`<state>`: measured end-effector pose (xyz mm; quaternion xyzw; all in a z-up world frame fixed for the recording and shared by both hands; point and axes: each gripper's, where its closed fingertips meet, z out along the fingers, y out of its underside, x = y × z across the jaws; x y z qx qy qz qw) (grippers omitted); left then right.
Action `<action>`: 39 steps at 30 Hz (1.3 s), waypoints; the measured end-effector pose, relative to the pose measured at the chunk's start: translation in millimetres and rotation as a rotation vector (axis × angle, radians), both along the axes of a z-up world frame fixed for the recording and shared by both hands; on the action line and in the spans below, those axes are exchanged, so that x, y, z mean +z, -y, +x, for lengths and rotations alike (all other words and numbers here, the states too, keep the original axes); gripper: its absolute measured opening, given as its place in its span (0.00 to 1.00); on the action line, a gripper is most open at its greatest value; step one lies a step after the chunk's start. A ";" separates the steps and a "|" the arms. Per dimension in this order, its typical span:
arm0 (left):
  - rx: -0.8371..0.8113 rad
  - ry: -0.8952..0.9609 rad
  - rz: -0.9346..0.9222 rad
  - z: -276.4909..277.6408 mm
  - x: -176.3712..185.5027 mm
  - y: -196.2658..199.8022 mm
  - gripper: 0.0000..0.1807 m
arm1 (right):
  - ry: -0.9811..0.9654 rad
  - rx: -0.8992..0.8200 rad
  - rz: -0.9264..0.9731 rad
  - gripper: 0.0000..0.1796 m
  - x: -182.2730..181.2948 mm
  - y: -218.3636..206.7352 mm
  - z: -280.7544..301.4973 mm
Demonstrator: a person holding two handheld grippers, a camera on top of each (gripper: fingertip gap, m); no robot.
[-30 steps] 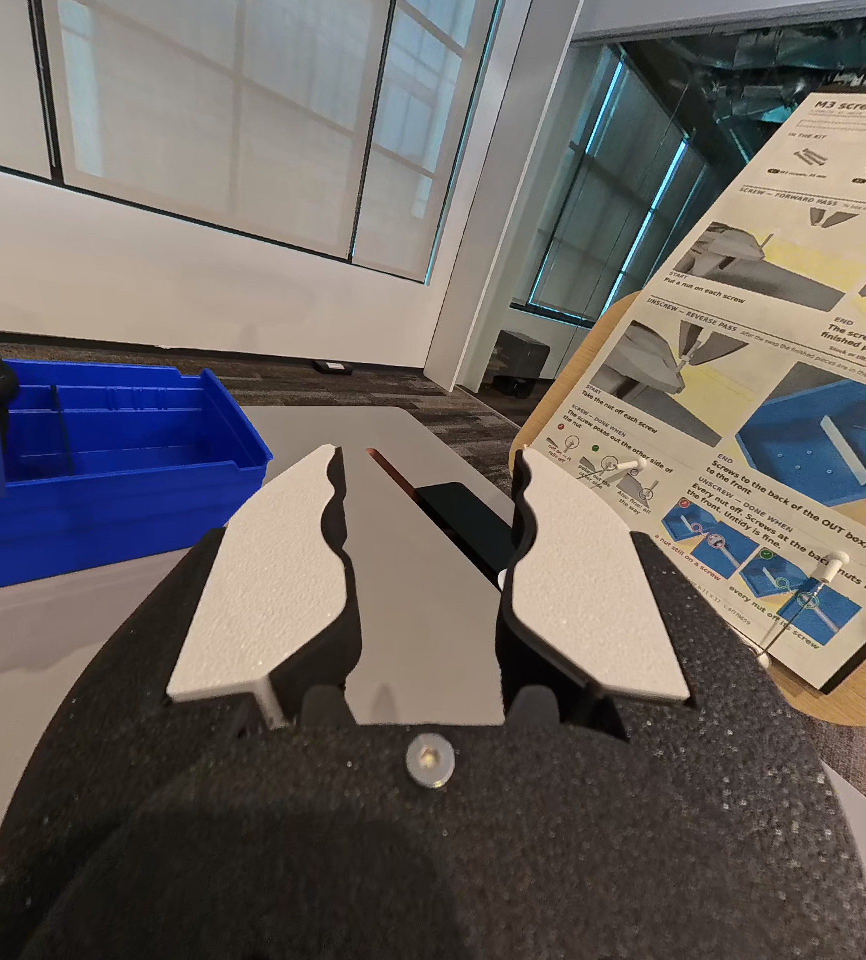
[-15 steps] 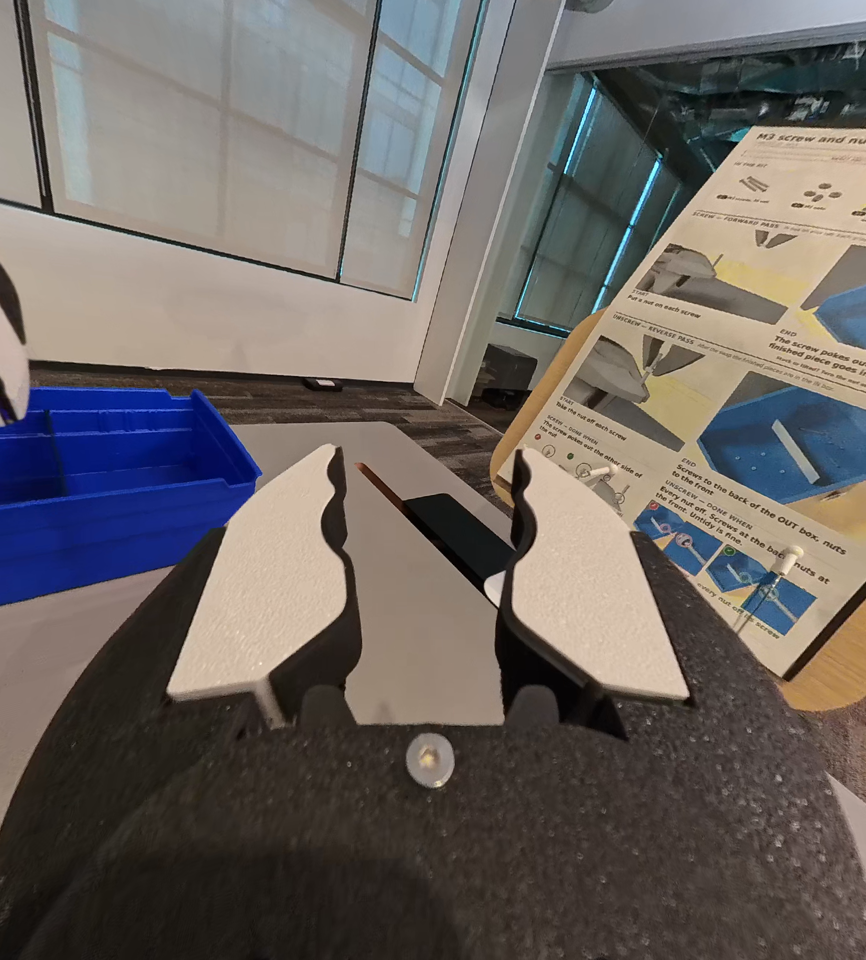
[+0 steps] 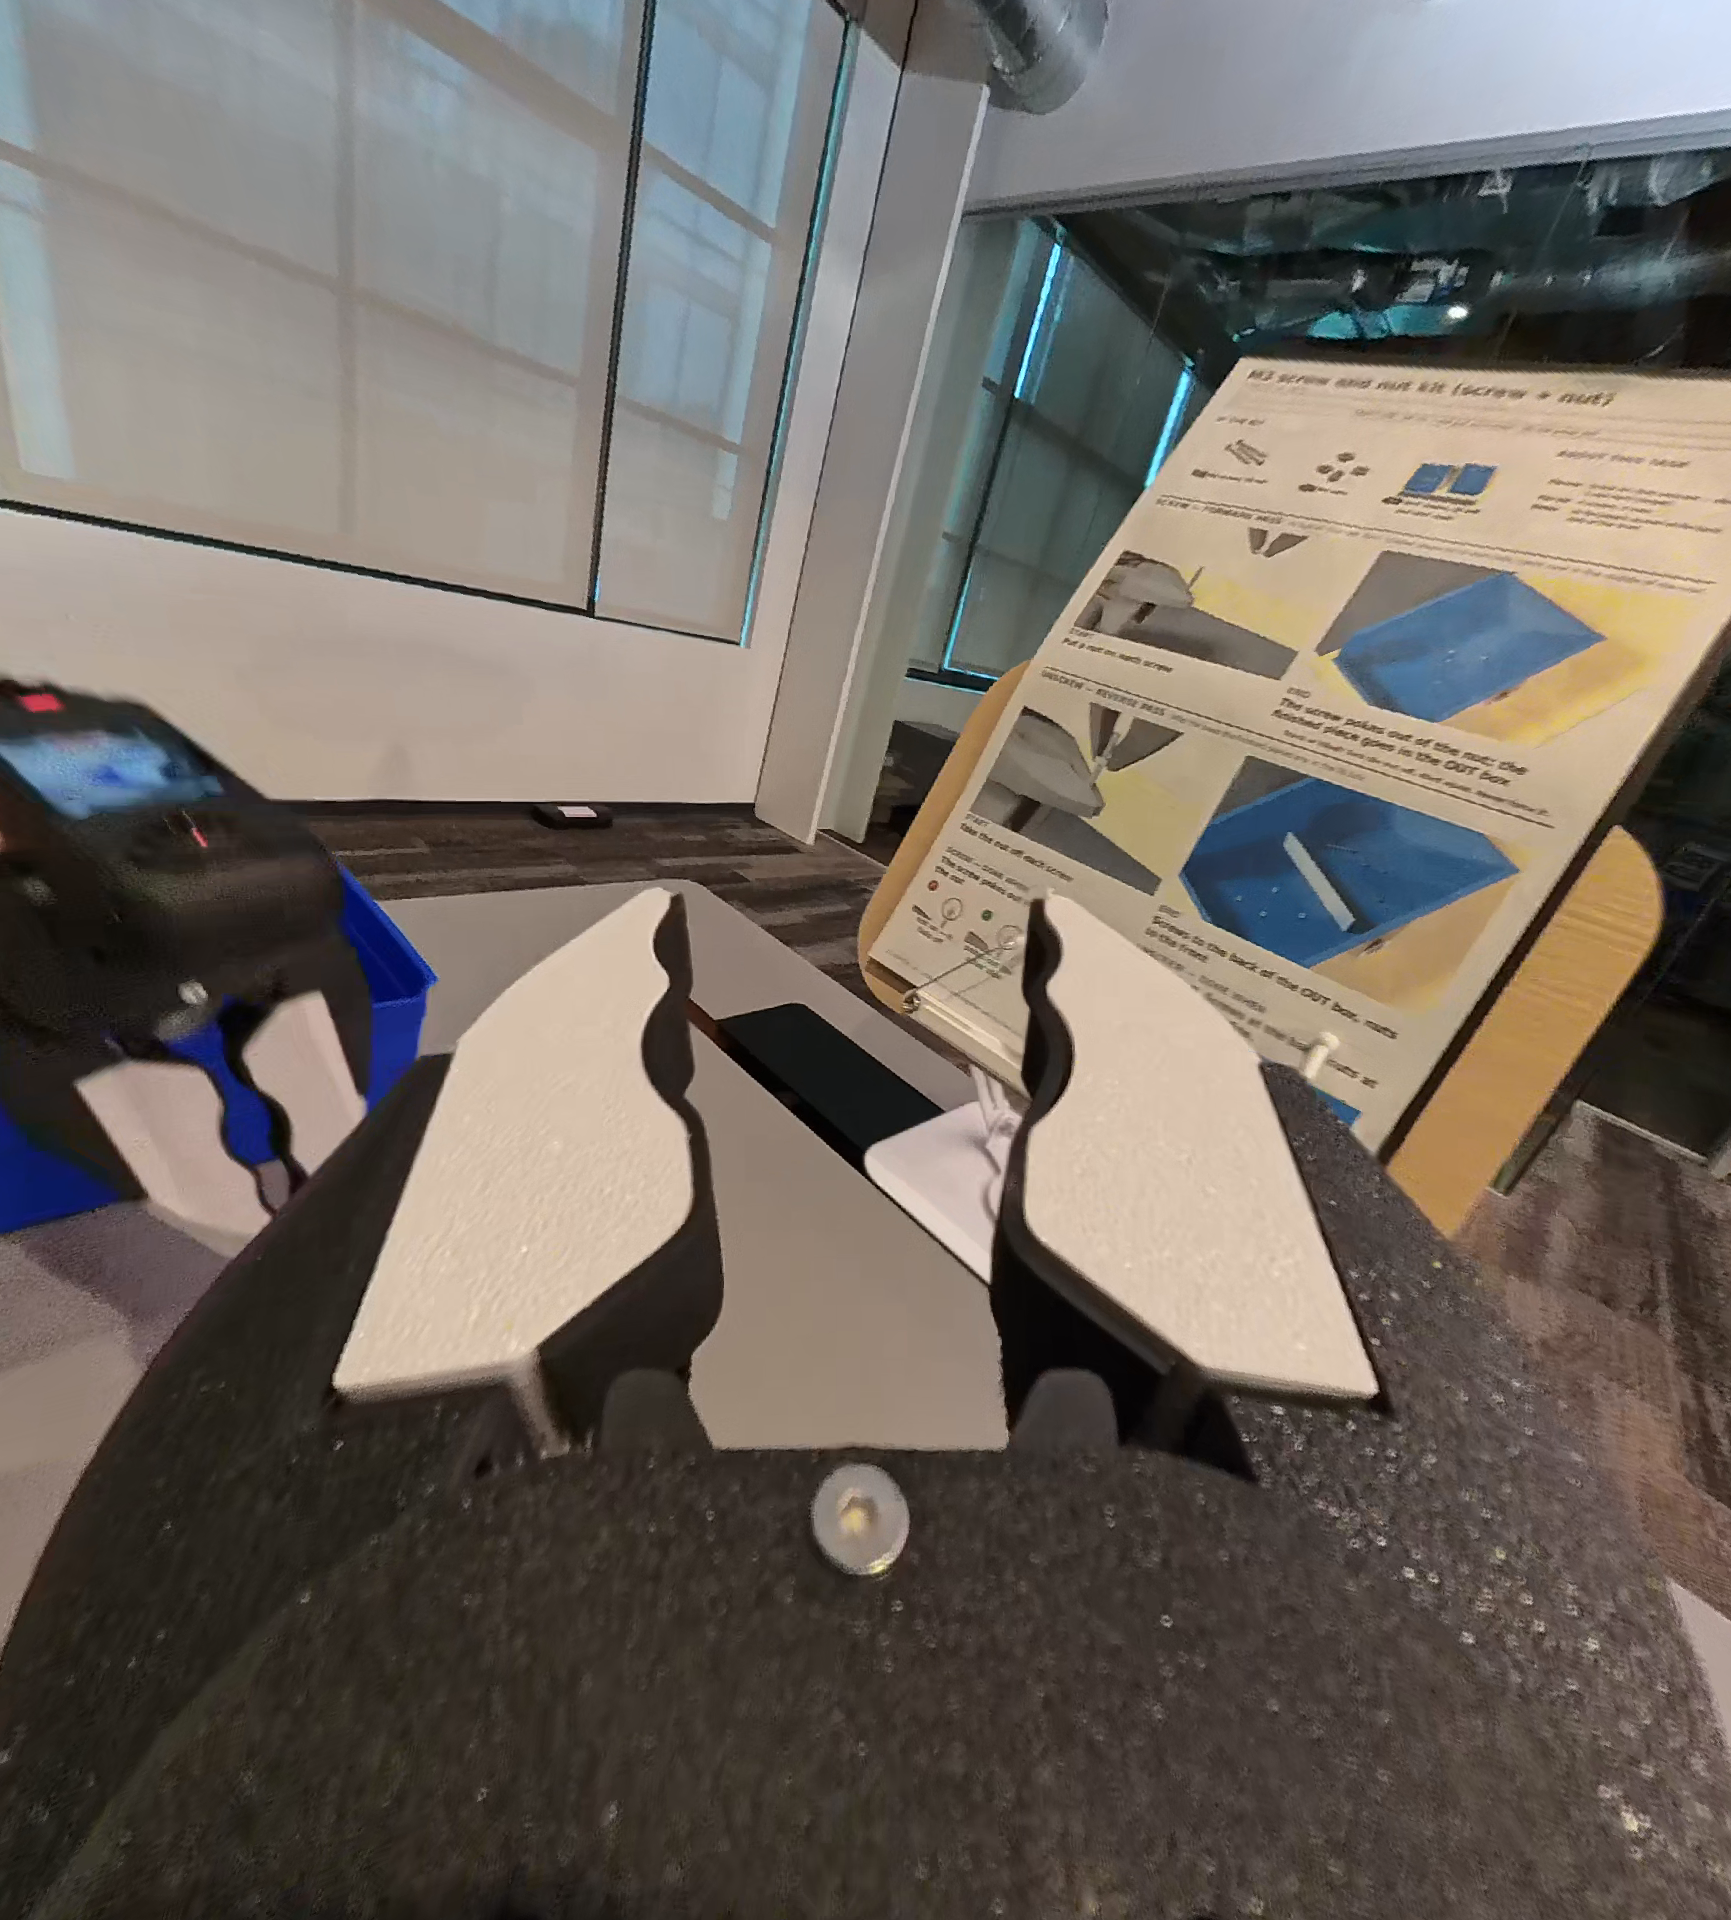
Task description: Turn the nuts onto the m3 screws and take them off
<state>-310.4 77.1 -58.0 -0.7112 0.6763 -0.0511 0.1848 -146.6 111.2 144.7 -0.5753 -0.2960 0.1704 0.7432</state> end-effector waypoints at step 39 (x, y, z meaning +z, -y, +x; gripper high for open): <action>-0.047 -0.200 -0.084 40.3 -91.0 -11.5 0.03 | -0.102 -0.018 0.020 0.33 23.0 12.4 53.4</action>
